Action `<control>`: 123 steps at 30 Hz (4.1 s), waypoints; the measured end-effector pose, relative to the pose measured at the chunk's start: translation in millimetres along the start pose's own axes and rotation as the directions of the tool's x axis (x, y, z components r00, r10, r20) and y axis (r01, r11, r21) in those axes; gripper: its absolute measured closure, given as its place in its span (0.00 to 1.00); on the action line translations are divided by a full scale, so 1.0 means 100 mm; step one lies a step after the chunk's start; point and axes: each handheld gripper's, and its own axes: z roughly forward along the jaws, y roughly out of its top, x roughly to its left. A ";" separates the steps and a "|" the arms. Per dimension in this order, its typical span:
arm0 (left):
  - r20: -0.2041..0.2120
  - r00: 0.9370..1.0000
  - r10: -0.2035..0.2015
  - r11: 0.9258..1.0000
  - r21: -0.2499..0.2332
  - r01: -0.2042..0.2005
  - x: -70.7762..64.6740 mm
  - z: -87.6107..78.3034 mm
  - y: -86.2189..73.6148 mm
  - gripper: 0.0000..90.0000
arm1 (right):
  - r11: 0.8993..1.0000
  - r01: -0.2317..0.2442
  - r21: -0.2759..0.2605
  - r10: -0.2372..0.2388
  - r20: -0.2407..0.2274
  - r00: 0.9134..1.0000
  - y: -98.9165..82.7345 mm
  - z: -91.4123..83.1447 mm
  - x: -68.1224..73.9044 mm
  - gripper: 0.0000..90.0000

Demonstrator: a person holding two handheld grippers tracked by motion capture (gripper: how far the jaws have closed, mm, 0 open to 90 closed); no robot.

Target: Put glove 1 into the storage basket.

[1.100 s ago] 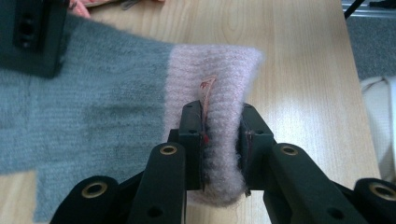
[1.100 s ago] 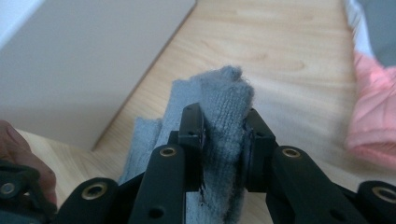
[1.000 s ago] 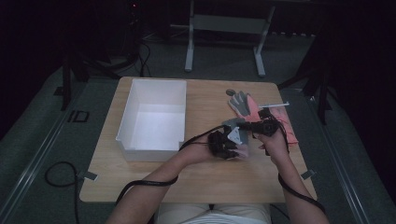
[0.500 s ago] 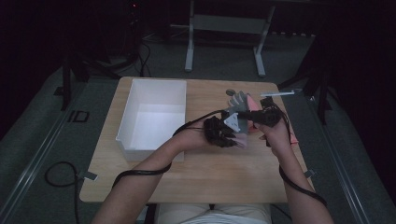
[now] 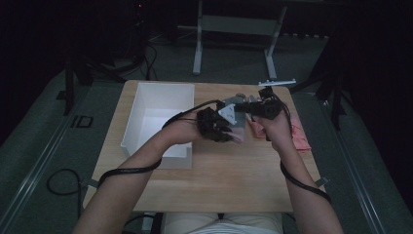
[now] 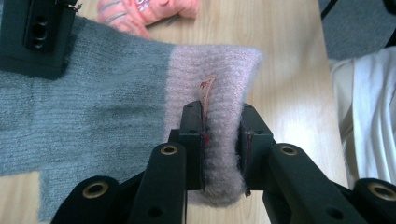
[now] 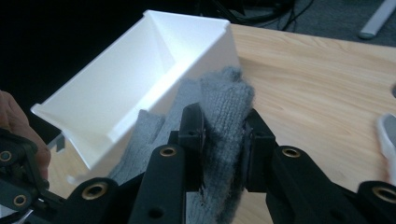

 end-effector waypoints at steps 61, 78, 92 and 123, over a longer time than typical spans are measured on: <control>0.064 0.992 -0.110 0.896 0.438 0.071 0.46 0.27 -1.74 0.82 | 0.987 -0.013 0.160 0.018 -0.029 0.999 0.27 1.71 0.61 0.62; -0.039 0.986 -0.162 0.913 0.372 0.165 0.41 -0.06 -1.62 0.58 | 0.992 0.108 0.072 -0.104 -0.061 0.993 -0.08 0.74 0.37 0.30; -0.058 0.983 -0.172 0.954 0.237 0.181 0.34 -0.37 -1.14 0.60 | 0.987 0.157 -0.014 -0.158 -0.045 0.986 -0.54 0.19 -0.03 0.21; -0.107 0.950 -0.294 0.955 0.013 0.297 -0.42 0.51 -0.18 0.62 | 0.987 0.159 0.028 -0.161 0.173 0.972 -0.95 -0.36 -0.55 0.62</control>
